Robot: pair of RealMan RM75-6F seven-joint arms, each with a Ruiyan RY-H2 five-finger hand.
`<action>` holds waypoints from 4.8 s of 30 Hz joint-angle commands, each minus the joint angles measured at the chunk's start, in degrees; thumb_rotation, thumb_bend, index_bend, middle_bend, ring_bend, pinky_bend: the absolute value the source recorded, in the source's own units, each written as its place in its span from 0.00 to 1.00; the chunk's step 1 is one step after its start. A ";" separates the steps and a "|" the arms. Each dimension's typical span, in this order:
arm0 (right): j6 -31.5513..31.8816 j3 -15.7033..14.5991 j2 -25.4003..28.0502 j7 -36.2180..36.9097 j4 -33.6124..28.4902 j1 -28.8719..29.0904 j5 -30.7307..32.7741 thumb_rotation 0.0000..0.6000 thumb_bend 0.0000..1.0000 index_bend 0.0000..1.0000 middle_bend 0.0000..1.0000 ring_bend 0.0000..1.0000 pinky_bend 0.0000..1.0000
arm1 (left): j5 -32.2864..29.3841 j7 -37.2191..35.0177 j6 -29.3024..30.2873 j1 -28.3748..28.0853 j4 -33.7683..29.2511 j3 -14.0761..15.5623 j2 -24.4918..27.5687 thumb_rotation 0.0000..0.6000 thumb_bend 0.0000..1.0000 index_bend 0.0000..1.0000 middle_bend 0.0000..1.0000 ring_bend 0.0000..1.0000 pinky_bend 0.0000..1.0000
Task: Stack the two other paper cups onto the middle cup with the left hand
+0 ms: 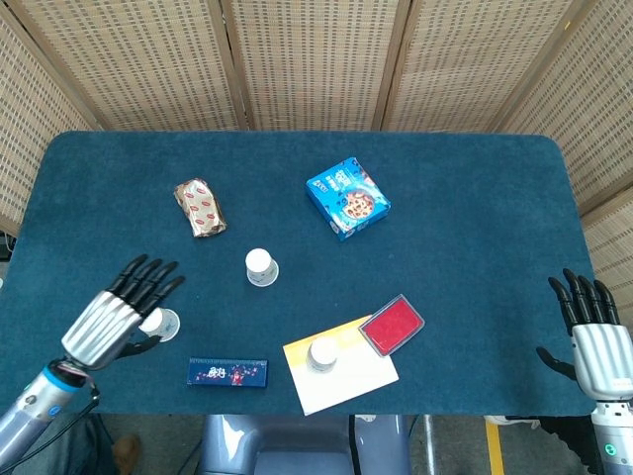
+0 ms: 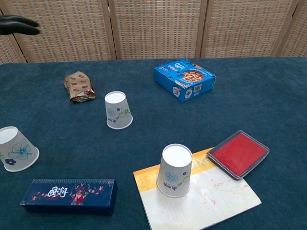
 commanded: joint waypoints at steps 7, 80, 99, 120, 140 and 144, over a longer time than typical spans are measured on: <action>-1.60 1.40 -0.02 0.73 1.01 0.47 3.31 1.00 0.00 0.00 0.00 0.00 0.00 | 4.36 1.41 -20.88 -18.89 -1.63 -3.42 -8.04 1.00 0.00 0.00 0.00 0.01 0.14; -3.09 3.43 1.27 2.96 1.47 0.54 8.34 1.00 0.00 0.00 0.00 0.00 0.00 | -52.74 24.81 -38.16 -39.38 6.86 -10.25 -10.60 1.00 0.00 0.55 0.45 0.47 0.48; -3.02 3.29 1.44 2.79 1.02 0.46 8.19 1.00 0.00 0.00 0.00 0.00 0.00 | -52.01 21.58 -35.75 -39.39 3.32 -6.80 -8.34 1.00 0.00 0.01 0.00 0.00 0.12; -3.33 2.86 1.33 2.00 0.66 0.54 7.85 1.00 0.00 0.00 0.00 0.00 0.00 | -15.55 -6.26 -15.78 -18.26 -1.37 11.02 6.19 1.00 0.00 0.08 0.06 0.06 0.16; -2.52 2.58 1.14 0.83 -0.08 0.38 7.07 1.00 0.00 0.00 0.00 0.00 0.00 | -18.04 -14.70 -19.41 -12.58 12.10 12.46 0.14 1.00 0.00 0.30 0.20 0.18 0.26; -2.74 2.61 1.16 1.00 0.00 0.43 7.25 1.00 0.00 0.00 0.00 0.00 0.00 | -18.81 -14.62 -20.47 -12.47 12.37 12.09 0.03 1.00 0.00 0.38 0.28 0.25 0.29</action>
